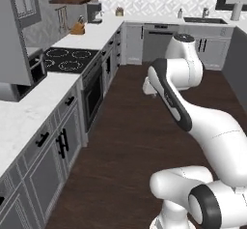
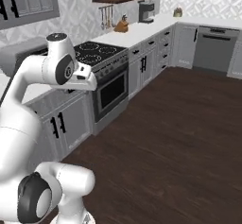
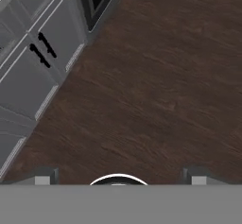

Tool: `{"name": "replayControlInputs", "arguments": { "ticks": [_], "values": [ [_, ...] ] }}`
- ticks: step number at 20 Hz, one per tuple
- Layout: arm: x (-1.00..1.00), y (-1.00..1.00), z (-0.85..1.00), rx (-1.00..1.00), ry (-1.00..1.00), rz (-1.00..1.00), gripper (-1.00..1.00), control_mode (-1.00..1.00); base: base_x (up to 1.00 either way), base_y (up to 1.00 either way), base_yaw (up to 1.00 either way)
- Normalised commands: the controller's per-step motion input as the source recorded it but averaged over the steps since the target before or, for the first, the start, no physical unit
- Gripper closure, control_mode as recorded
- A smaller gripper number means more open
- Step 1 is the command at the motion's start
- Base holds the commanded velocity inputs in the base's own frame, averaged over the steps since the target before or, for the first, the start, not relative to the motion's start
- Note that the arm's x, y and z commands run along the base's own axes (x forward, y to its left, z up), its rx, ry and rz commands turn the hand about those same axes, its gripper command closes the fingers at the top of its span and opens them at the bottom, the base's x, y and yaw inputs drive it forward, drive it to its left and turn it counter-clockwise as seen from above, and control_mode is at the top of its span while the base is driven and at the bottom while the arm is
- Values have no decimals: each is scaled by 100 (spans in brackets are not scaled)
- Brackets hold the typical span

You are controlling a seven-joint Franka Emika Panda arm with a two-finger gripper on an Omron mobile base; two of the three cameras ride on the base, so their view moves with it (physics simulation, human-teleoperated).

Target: Gather all objects into one cabinet and sort the glasses and bowls to opposite sides.

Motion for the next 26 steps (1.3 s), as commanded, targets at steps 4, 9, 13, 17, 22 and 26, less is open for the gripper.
{"name": "replayControlInputs", "arguments": {
  "ticks": [4,9,13,17,22,26],
  "values": [
    [0,0,0,0,0,0,-100,100,93,-56,-23],
    [0,0,0,0,0,0,-100,100,100,-36,-15],
    [0,0,0,0,0,0,-100,100,100,-26,-14],
    [0,0,0,0,0,0,-100,100,100,-24,-21],
    [0,0,0,0,0,0,-100,100,100,-4,-32],
    [0,0,0,0,0,0,-100,100,100,6,-42]
  ]
}}
